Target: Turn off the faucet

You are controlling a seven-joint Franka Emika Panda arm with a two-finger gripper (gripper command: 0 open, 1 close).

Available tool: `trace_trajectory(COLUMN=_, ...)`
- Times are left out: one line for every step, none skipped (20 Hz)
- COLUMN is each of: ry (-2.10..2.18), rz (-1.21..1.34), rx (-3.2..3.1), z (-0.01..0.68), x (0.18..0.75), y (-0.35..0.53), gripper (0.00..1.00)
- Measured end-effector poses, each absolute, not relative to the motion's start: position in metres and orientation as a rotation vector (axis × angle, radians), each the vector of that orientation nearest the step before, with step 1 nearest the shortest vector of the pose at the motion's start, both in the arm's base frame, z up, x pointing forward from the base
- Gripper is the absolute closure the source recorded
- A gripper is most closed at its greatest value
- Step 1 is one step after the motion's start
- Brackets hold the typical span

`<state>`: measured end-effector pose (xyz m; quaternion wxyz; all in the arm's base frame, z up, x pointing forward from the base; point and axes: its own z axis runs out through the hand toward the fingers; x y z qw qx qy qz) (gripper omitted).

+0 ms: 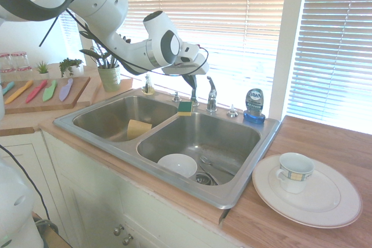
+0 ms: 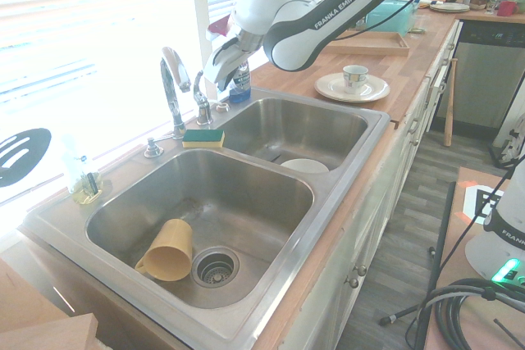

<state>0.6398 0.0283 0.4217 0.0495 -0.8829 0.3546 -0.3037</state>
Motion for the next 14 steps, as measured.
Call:
trace_trajectory(ry=1.08, rz=-0.933, rx=-2.685, z=0.423, x=0.646, y=0.028, gripper=1.0)
trace_trajectory(ry=1.08, rz=-0.94, rx=-2.681, z=0.424, x=0.652, y=0.028, gripper=1.0)
trace_trajectory(ry=1.081, rz=-0.948, rx=-2.678, z=0.427, x=0.658, y=0.029, gripper=1.0)
trace_trajectory(ry=1.083, rz=-0.955, rx=-2.675, z=0.43, x=0.664, y=0.029, gripper=1.0)
trace_trajectory(ry=1.086, rz=-0.96, rx=-2.67, z=0.434, x=0.669, y=0.029, gripper=1.0)
trace_trajectory(ry=1.09, rz=-0.965, rx=-2.662, z=0.437, x=0.674, y=0.03, gripper=1.0)
trace_trajectory(ry=1.092, rz=-0.973, rx=-2.654, z=0.441, x=0.678, y=0.03, gripper=1.0)
trace_trajectory(ry=1.097, rz=-0.975, rx=-2.642, z=0.445, x=0.681, y=0.029, gripper=1.0)
trace_trajectory(ry=1.096, rz=-0.973, rx=-2.632, z=0.449, x=0.684, y=0.027, gripper=1.0)
trace_trajectory(ry=1.096, rz=-0.972, rx=-2.627, z=0.453, x=0.688, y=0.025, gripper=1.0)
trace_trajectory(ry=1.098, rz=-0.972, rx=-2.622, z=0.457, x=0.691, y=0.023, gripper=1.0)
trace_trajectory(ry=1.1, rz=-0.971, rx=-2.618, z=0.461, x=0.694, y=0.021, gripper=1.0)
trace_trajectory(ry=1.101, rz=-0.967, rx=-2.615, z=0.464, x=0.698, y=0.019, gripper=1.0)
trace_trajectory(ry=1.104, rz=-0.967, rx=-2.61, z=0.466, x=0.702, y=0.016, gripper=1.0)
